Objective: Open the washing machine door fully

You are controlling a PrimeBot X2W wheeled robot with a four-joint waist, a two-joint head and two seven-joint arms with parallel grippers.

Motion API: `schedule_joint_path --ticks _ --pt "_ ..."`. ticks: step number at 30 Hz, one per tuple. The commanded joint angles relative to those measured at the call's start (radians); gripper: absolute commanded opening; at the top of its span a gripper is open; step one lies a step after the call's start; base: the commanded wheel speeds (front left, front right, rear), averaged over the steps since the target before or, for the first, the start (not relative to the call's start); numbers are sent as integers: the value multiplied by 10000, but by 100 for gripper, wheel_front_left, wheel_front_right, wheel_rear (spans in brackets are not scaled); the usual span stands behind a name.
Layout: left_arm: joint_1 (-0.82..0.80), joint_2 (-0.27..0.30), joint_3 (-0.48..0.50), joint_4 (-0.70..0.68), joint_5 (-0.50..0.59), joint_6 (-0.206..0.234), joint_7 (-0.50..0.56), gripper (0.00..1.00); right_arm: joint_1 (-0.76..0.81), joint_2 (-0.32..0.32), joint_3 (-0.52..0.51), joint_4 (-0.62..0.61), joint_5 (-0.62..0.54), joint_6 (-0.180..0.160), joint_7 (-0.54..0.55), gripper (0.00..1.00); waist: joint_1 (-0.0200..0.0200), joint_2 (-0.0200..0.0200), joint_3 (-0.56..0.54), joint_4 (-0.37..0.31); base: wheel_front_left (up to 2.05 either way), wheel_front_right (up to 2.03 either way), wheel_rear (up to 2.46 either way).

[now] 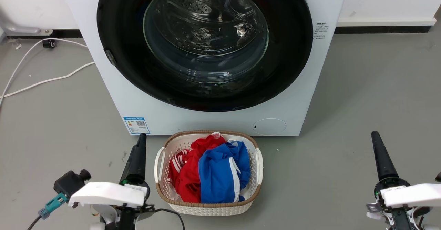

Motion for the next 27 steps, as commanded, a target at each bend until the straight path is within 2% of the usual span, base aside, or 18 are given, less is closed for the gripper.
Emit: schedule_joint_path --ticks 1,6,12,27 --pt "-282 40 -86 -133 720 -18 -112 100 -51 -51 22 -223 -546 9 -117 100 0 0 -4 -5 0 0 0" --pt "-297 38 -235 -184 2081 -9 -292 100 -22 -108 91 -292 -1788 10 -262 100 0 0 -16 -12 0 0 0" --pt "-290 43 -336 -278 3034 8 -463 100 14 -165 186 -406 -2908 11 -265 100 0 0 -21 -12 0 0 0" --pt "-304 294 -665 -226 5604 405 -928 100 185 -254 368 -903 -5530 15 -50 100 0 0 -54 28 0 0 0"
